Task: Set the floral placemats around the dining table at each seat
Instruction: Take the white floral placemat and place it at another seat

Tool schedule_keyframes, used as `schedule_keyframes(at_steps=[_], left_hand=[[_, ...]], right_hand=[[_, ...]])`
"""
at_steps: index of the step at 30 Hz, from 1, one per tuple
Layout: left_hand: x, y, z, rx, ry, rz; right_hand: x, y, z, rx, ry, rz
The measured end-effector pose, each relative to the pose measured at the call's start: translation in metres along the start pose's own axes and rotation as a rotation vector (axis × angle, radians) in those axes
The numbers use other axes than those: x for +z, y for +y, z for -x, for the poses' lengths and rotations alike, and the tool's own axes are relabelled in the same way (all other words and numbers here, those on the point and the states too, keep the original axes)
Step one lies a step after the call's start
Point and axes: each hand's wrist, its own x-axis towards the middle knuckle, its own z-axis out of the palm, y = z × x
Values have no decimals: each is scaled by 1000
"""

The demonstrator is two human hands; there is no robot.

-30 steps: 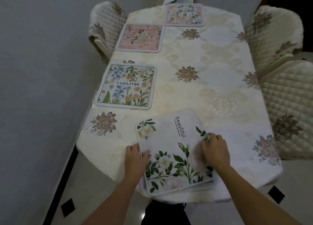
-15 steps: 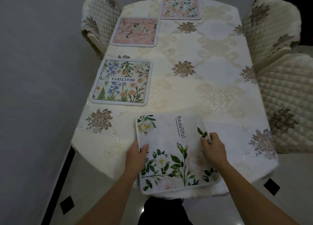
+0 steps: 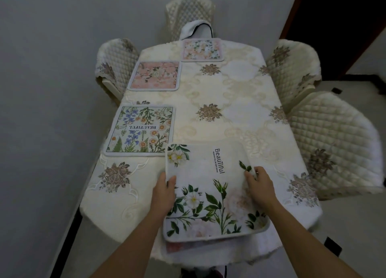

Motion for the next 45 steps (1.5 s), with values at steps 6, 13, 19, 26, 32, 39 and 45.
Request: schedule_keyframes(at_steps=[6,13,19,26,32,39,45], left_hand=[[-4,53,-13,127,8,-28],[8,92,-22,248,-27,-39],[25,115,-25,352,-115,-66],[74,156,-13,447,-327,-59],[155,179,24,546,-591,-96],[241,200,101,660,-840,-114],[307,214,161,720,-979,-157]], right_hand=[[-32,-40,-7,-69,105,-64],[-63,-49,-5,-55,220,-86],[-89,-38,7,1,319,-128],[-134,-7,47,123,537,-214],[-185,42,114,289,799,-254],[-239,98,204,450,1041,-291],[-281,142,249,534,1158,-328]])
